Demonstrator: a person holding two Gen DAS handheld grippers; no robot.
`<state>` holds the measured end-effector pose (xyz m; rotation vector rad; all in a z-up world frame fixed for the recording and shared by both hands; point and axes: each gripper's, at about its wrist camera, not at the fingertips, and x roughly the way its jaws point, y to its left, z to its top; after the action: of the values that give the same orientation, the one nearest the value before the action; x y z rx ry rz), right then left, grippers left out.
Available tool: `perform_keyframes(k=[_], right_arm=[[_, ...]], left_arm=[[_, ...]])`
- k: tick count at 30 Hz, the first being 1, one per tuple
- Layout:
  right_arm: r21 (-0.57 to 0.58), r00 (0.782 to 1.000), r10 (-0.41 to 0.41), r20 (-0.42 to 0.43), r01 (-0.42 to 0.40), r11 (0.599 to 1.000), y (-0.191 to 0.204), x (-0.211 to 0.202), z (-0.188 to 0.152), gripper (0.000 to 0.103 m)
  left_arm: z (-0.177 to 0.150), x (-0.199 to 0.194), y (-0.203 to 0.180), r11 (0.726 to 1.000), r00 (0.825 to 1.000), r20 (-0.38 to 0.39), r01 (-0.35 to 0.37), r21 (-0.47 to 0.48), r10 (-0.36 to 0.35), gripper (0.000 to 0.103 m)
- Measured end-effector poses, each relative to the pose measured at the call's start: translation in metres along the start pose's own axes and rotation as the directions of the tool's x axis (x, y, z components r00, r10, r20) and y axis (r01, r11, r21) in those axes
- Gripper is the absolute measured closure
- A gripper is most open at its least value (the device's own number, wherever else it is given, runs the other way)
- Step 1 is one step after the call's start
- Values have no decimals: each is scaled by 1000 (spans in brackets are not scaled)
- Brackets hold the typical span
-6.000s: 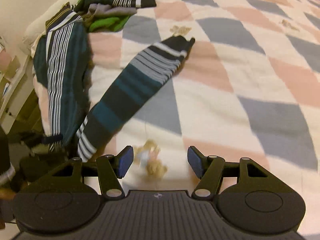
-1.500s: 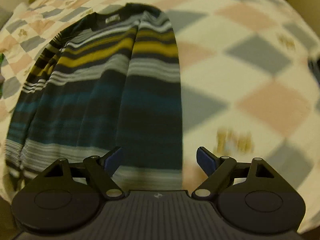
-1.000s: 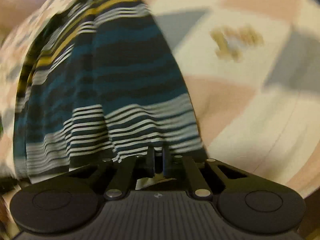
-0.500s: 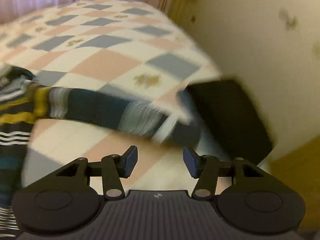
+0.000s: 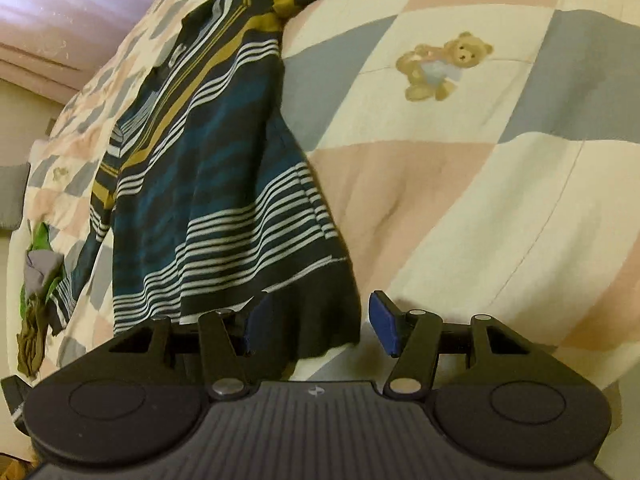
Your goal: Fold clothes
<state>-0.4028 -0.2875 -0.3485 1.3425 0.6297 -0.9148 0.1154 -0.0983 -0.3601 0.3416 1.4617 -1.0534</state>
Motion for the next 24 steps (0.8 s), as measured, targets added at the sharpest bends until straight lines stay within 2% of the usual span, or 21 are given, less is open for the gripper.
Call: perform_keyframes(k=[2,4,7,8,9,10,12,15,19,22,24], right_arm=[[-6,1000,6,-8,-6,1000,-1,7,-2,47],[-23,999,-4,-35,3,1000,-3,21,-5,47],[-3,998,-37,-50,37,999,-7,42,-9,48],[22,999,-29,-46,30,999,-8,48,-10,62],[48,999,-11,-52,13,999,-6,51,-10,96],[56,997,10,-71,-6,998,-1,53,-9,95],[3,996,14,-91,-14,1000,14,46,-7,96],[-45,997,40,-71,-44,998,24,-6,4,97],[-26,999,19,-45,-20,999,6,-79,14,97],[-4,998,29,-49,-29,1000,0,-88,11,97],[14,998,-7,-64,7,1000,-10,-73,8,97]], left_arm=[[2,7,7,998,999,1,34,-48,-34,59],[2,19,7,996,998,-8,55,-70,-56,48],[0,35,-3,998,999,-15,36,-47,-37,48],[0,35,-6,999,999,-20,32,-34,-32,54],[1,36,-9,999,999,-26,27,-22,-28,81],[1,34,-13,1000,999,-32,26,-9,-26,95],[1,14,-22,999,1000,-18,20,50,-19,96],[-3,-39,-28,993,998,51,23,112,-29,96],[-14,-96,-28,987,992,102,53,151,-69,95],[-24,-93,-34,985,993,107,30,168,-49,95],[-32,-62,-26,990,997,71,-16,140,6,95]])
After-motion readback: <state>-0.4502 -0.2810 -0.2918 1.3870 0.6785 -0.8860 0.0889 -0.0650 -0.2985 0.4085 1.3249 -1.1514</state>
